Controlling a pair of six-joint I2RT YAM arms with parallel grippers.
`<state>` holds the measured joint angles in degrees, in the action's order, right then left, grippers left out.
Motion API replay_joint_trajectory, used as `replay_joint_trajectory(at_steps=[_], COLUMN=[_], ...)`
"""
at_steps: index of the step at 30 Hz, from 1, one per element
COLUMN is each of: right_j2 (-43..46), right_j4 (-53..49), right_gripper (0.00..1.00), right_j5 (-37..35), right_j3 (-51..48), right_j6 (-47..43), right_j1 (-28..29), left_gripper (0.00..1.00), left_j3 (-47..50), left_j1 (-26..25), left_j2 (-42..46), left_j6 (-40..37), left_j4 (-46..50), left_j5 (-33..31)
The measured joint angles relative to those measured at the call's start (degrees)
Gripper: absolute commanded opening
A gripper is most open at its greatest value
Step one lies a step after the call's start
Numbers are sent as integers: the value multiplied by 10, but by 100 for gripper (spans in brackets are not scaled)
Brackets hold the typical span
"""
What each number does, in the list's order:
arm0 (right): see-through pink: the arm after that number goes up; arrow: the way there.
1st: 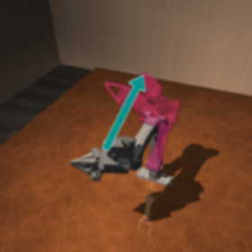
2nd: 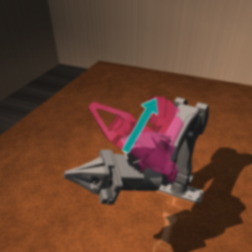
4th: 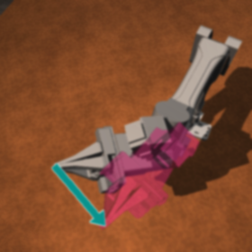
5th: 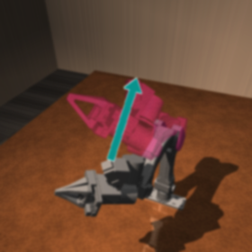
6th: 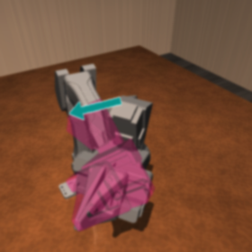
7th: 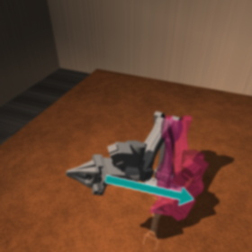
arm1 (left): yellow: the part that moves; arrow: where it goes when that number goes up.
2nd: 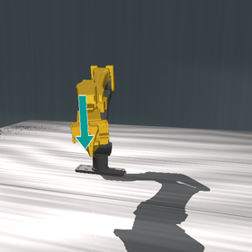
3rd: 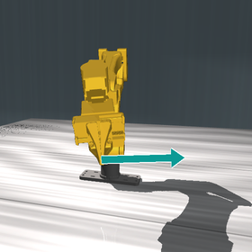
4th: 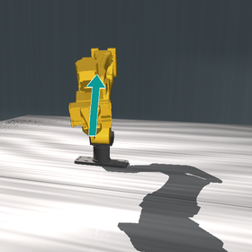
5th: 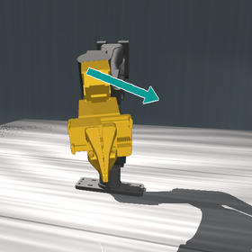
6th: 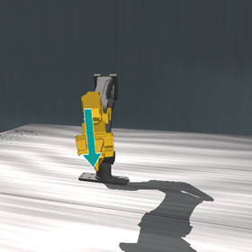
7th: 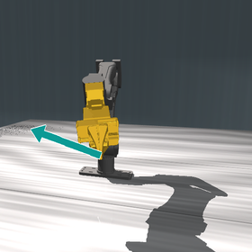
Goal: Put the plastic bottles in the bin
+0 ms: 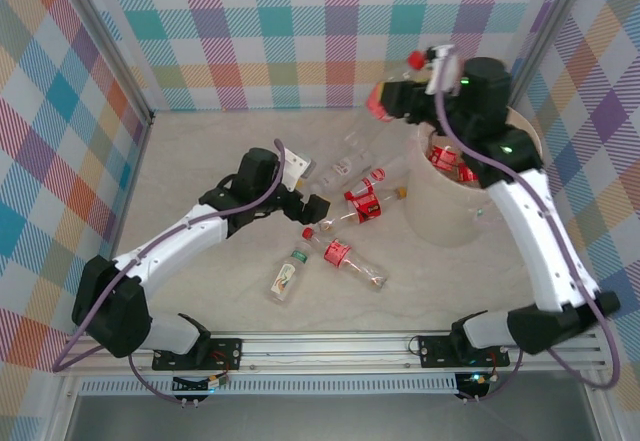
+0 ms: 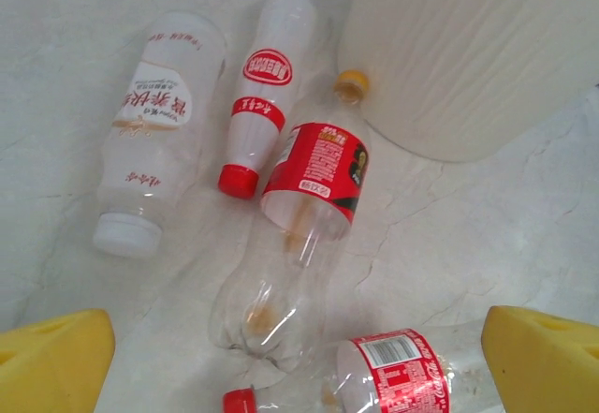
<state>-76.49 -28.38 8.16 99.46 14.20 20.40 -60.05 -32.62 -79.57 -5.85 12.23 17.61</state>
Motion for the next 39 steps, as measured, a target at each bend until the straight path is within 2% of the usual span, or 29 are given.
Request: replay_joint_trajectory(at_steps=[1,5,14,19,25,31,39], right_j2=[17,74,143,125,74,49,0], right_j4=[-5,-30,-97,-115,-125,-119,-114], right_gripper=[42,30,28,27,26,26,28], right_j5=[-15,-69,-233,-273,-262,-207,-132], right_j3=[9,42,52,33,-7,-75,-100], right_j6=[-11,-57,-162,-193,-192,-173,-146], right_j1=[-13,-50,-89,-128,-194,-242,-257], left_gripper=[100,100,99,99,99,99,99], left_j3=[-5,-10,-30,-33,-37,-40,-40], left_j1=[0,0,-10,-16,-21,-27,-30], left_j2=[-5,-14,-40,-45,-45,-52,-55], left_j6=[0,-2,-11,-14,-20,-27,-28], left_j4=[3,24,68,80,89,91,103], left_j5=[-7,-28,-74,-88,-99,-104,-114])
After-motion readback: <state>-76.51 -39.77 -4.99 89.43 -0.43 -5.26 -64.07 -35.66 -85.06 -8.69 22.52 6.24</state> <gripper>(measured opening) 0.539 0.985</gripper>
